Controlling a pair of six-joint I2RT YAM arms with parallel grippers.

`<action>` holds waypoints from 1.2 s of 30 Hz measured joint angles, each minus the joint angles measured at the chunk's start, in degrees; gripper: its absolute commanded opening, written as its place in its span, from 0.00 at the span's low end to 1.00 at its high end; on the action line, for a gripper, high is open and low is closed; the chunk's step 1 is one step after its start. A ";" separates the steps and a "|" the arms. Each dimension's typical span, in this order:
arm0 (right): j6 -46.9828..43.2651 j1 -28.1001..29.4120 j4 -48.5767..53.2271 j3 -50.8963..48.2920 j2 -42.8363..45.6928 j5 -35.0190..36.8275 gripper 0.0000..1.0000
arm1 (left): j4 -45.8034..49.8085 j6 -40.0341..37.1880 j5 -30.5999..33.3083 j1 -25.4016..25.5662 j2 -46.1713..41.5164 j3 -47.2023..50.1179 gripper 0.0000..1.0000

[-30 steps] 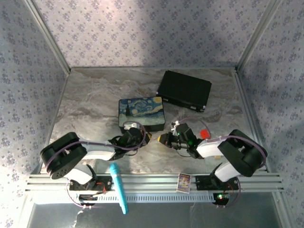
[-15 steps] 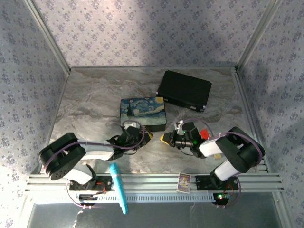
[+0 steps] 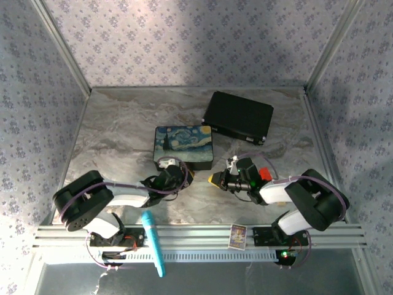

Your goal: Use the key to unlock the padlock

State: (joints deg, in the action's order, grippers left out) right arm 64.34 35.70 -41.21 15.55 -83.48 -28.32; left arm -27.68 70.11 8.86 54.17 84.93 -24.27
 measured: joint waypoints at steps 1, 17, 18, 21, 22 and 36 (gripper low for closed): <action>-0.13 0.00 0.11 0.00 0.00 0.00 0.00 | 0.33 0.24 0.46 0.00 0.00 -0.11 0.13; -0.96 0.00 2.43 0.04 0.00 0.02 0.00 | 6.64 -0.74 6.99 1.25 -0.52 -1.18 0.51; -0.98 0.00 2.56 0.07 0.00 0.02 0.00 | 6.51 -1.29 7.10 1.38 -0.33 -1.33 0.51; -1.14 0.07 2.93 0.13 0.00 0.04 0.00 | 8.24 -2.64 7.63 1.70 0.87 -3.10 0.51; -1.16 0.07 2.97 0.13 0.00 0.04 0.00 | 9.84 -3.04 8.13 1.88 1.51 -4.24 0.51; -1.40 1.27 3.63 0.37 -0.20 1.51 0.00 | 26.03 -4.72 12.55 3.74 6.73 -14.69 0.48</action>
State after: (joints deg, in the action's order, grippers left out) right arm 62.94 36.97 -37.58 15.92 -83.68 -26.81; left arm -1.65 65.39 21.41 57.91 91.66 -38.96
